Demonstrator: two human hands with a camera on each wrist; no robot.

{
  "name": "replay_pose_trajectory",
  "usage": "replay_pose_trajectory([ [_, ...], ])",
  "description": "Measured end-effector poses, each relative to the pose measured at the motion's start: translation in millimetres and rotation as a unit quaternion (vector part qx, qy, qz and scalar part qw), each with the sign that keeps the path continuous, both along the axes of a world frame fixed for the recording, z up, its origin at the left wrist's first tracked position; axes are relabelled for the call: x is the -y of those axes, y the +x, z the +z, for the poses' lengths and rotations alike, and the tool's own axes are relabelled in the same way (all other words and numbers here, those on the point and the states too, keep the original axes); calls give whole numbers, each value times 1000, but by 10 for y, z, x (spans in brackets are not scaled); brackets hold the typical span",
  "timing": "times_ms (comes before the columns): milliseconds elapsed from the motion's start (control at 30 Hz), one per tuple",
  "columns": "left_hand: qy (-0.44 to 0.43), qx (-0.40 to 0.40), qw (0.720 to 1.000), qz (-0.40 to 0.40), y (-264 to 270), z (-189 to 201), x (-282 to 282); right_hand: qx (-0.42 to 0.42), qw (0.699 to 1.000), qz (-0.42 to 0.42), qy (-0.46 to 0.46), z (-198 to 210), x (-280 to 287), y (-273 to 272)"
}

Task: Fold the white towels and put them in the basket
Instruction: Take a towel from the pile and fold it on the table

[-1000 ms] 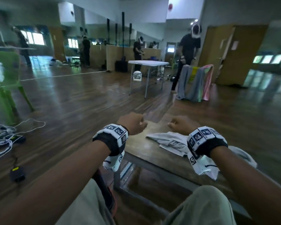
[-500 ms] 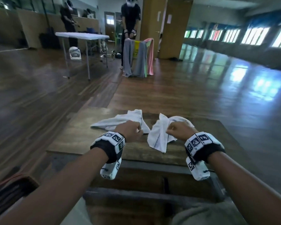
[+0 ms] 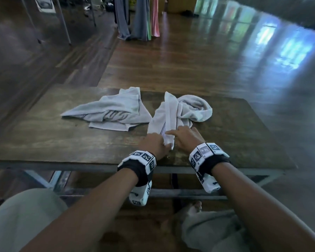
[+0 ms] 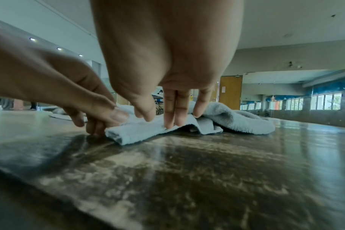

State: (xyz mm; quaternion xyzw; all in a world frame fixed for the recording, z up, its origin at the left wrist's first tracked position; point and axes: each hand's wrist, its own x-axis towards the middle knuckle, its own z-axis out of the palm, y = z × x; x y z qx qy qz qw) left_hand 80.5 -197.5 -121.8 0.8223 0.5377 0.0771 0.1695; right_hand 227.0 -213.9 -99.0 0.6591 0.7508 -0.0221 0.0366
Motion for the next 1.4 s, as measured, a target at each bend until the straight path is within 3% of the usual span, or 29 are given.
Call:
replay_pose_trajectory([
  [167,8,-19,999,37,67,-118,-85,26,999,22,10,-97,-139,32],
  [400,-4,16,996,91,155,-156,40,36,998,39,33,-111,-143,6],
  [633,-95,136,979,123,86,-46,34,34,995,42,79,-19,-135,37],
  [833,-17,237,969,67,-167,185,16,-27,984,104,141,194,-37,-11],
  [1000,25,335,942,18,-579,578,177,-66,963,173,196,517,116,-237],
  [1400,161,334,928,-30,-1360,1107,327,-147,971,127,137,1110,355,-576],
])
